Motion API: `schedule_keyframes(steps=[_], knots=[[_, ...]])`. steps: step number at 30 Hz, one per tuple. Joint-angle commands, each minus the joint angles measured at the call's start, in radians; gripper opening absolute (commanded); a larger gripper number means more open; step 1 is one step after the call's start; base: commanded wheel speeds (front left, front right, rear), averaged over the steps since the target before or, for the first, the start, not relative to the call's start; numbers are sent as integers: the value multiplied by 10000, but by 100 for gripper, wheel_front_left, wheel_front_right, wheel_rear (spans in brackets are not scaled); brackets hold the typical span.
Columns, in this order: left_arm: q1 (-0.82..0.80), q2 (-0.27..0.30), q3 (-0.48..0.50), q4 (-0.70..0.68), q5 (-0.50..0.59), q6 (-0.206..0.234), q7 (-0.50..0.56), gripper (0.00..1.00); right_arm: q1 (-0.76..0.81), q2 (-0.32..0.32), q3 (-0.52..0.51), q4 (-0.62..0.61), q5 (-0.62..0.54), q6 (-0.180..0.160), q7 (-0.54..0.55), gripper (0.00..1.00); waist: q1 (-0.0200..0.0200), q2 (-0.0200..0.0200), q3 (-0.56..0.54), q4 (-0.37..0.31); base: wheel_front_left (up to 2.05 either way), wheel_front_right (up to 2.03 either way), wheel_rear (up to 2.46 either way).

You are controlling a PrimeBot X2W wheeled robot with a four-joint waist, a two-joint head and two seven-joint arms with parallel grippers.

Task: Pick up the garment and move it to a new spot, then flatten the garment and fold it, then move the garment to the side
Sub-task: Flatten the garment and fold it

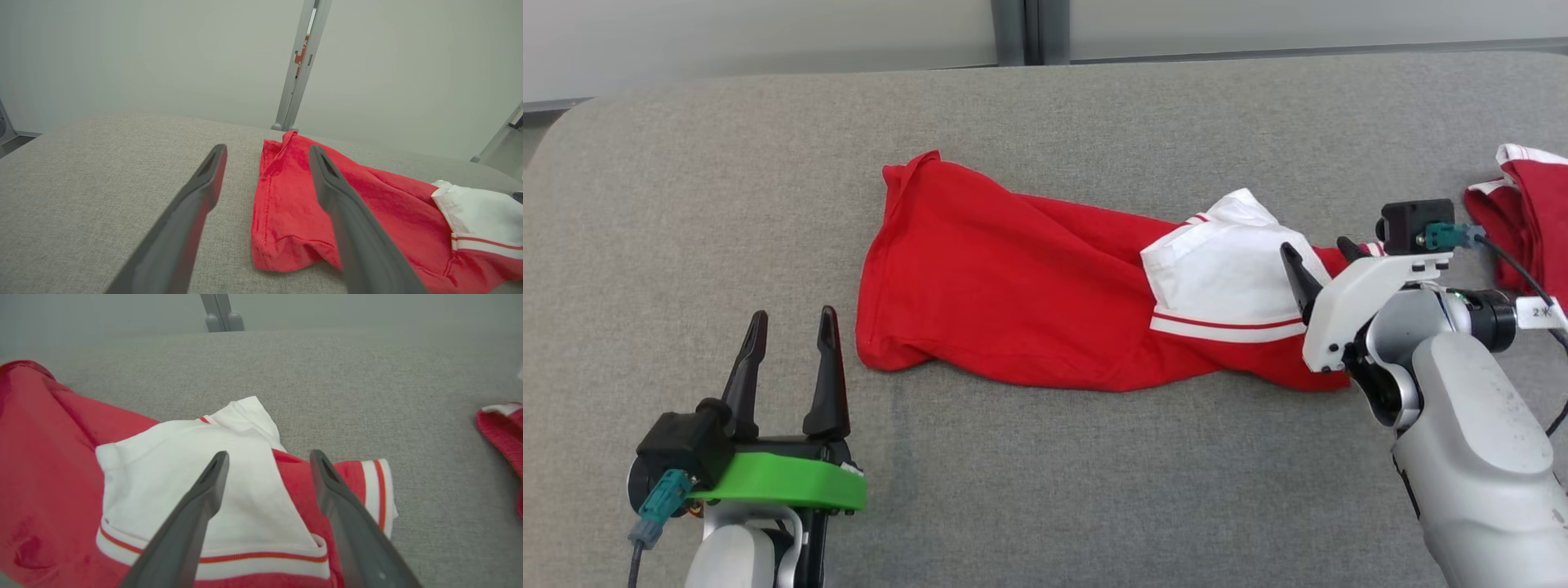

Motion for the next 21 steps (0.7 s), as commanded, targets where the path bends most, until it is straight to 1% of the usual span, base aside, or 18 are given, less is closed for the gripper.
schedule_keyframes(steps=[1,4,7,10,16,17,18,19,20,21], knots=[[-176,55,-46,-29,66,-48,-29,100,-264,-101,66,260,154,-16,216,100,0,0,161,194,0,0,0],[-257,78,-158,-32,69,-48,-29,100,-684,-164,423,821,534,-16,696,100,0,0,261,379,0,0,0],[-272,98,-165,-45,70,-48,-29,100,-873,-264,810,1038,818,-16,926,100,0,0,298,479,0,0,0],[-213,95,-145,-48,48,-48,-29,100,-935,-317,1274,977,1165,-16,978,100,0,0,292,532,0,0,0],[-115,108,-74,-23,15,-48,-30,100,-915,-458,1867,823,1689,-16,867,100,0,0,215,506,0,0,0],[-117,107,-72,-27,17,-48,-30,100,-926,-508,1978,823,1779,-16,868,92,0,0,209,499,0,0,0],[-124,106,-79,-34,15,-49,-30,100,-944,-545,2069,809,1831,-16,852,53,0,0,211,493,0,0,0],[-136,103,-92,-41,22,-49,-30,100,-975,-594,2143,796,1865,-16,777,31,0,0,217,486,0,0,0],[-148,101,-105,-47,25,-49,-30,100,-993,-628,2244,771,1886,-16,710,0,0,0,222,481,0,0,0],[-161,102,-112,-50,15,-49,-30,100,-995,-665,2340,768,1927,-16,618,0,0,0,229,473,0,0,0]])
